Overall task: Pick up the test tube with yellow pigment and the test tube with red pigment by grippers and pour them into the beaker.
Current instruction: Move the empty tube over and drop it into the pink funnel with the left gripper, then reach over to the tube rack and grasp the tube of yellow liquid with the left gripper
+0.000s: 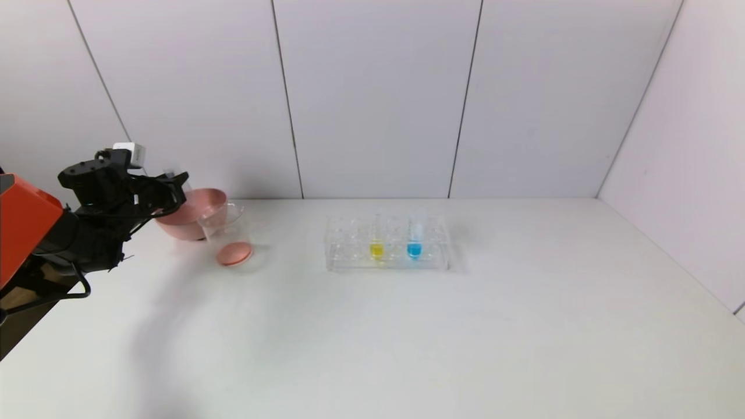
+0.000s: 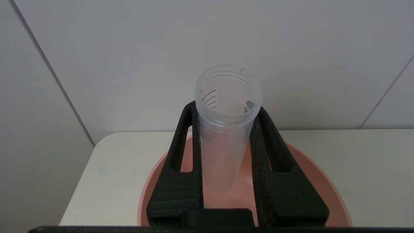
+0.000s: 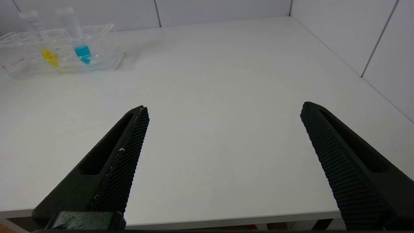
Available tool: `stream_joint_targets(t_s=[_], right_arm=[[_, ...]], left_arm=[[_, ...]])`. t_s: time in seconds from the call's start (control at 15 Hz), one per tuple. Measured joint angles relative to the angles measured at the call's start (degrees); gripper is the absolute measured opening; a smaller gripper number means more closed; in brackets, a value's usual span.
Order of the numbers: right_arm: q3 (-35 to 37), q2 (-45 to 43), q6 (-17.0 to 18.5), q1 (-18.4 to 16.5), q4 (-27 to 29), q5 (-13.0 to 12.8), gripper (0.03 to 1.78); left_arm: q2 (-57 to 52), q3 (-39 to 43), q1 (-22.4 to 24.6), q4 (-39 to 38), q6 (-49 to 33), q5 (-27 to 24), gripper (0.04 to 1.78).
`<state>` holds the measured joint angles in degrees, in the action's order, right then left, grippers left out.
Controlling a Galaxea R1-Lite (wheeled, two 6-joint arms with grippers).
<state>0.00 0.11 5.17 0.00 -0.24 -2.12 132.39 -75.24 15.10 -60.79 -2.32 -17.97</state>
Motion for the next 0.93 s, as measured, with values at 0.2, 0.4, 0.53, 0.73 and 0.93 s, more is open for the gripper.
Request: stream_joint_targets(t_s=[0.2,0.4,0.53,0.73,0.93], right_arm=[[0.0,0.0,0.0,0.0,0.0,0.0,1.71],[0.0,0.0,0.0,0.0,0.0,0.0,1.71],[0.0,0.0,0.0,0.0,0.0,0.0,1.71],[0.0,0.0,0.0,0.0,0.0,0.0,1.71],[0.0,0.0,0.0,0.0,0.0,0.0,1.71]], left_arm=[[0.7,-0.8,-0.2,0.6,0.0,0.0,0.54],[0.6,-0.6,-0.3,0.7,0.1,0.1,0.87],[0.0,-0.4,-0.3,2.2,0.3,0.1,1.21],[-1.5,0.0,-0.5,3.6,0.4,0.1,1.59],[-5.1,2.5,-1.1,4.9,0.4,0.1,1.76]])
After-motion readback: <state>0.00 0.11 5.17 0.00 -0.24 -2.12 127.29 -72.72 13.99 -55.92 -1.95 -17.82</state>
